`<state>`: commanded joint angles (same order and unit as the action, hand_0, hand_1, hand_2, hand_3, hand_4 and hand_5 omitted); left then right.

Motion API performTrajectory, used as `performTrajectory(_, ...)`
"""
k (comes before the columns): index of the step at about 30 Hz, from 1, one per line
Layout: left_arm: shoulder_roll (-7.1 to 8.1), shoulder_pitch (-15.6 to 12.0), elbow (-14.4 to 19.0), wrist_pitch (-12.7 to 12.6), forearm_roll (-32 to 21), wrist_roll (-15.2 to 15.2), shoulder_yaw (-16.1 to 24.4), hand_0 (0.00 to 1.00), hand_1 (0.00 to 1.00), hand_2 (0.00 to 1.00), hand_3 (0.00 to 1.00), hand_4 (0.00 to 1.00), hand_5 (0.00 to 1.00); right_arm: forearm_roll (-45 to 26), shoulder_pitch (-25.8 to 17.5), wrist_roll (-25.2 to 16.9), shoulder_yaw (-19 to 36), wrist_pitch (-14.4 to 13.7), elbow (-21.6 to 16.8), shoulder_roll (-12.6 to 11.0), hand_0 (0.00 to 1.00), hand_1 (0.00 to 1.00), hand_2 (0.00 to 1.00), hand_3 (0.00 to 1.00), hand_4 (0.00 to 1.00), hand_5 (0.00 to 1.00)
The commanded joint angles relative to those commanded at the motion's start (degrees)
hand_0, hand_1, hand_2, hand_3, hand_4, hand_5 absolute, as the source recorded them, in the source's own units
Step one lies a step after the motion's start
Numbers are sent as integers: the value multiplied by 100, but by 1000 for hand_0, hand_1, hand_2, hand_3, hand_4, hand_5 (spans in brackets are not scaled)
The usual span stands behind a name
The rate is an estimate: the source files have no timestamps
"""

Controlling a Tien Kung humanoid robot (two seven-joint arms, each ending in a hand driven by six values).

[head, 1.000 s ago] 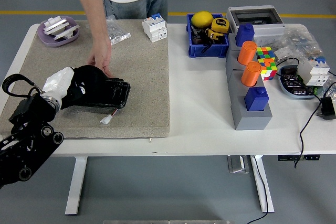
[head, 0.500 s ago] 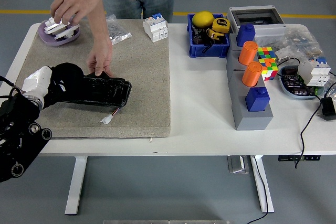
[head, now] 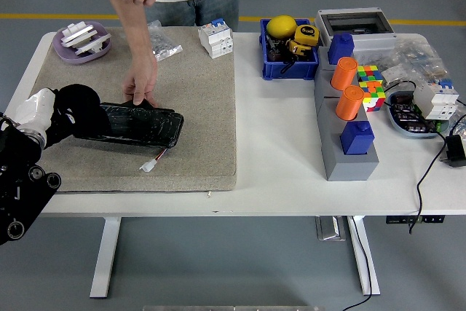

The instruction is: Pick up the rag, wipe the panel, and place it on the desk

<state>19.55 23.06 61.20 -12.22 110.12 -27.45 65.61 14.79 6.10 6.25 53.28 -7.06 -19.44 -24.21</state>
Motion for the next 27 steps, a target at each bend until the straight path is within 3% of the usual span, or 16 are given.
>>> performTrajectory(12, 25, 40, -30, -115, 87, -15, -50, 347, 661, 778, 533, 111, 2, 6, 8, -2, 11, -8, -7, -3, 738, 619, 602, 554, 896, 420)
performTrajectory(27, -50, 78, 101, -414, 621, 56, -776, 348, 651, 759, 529, 98, 2, -16, 6, -8, 15, 1, -6, -5, 738, 619, 602, 554, 896, 420)
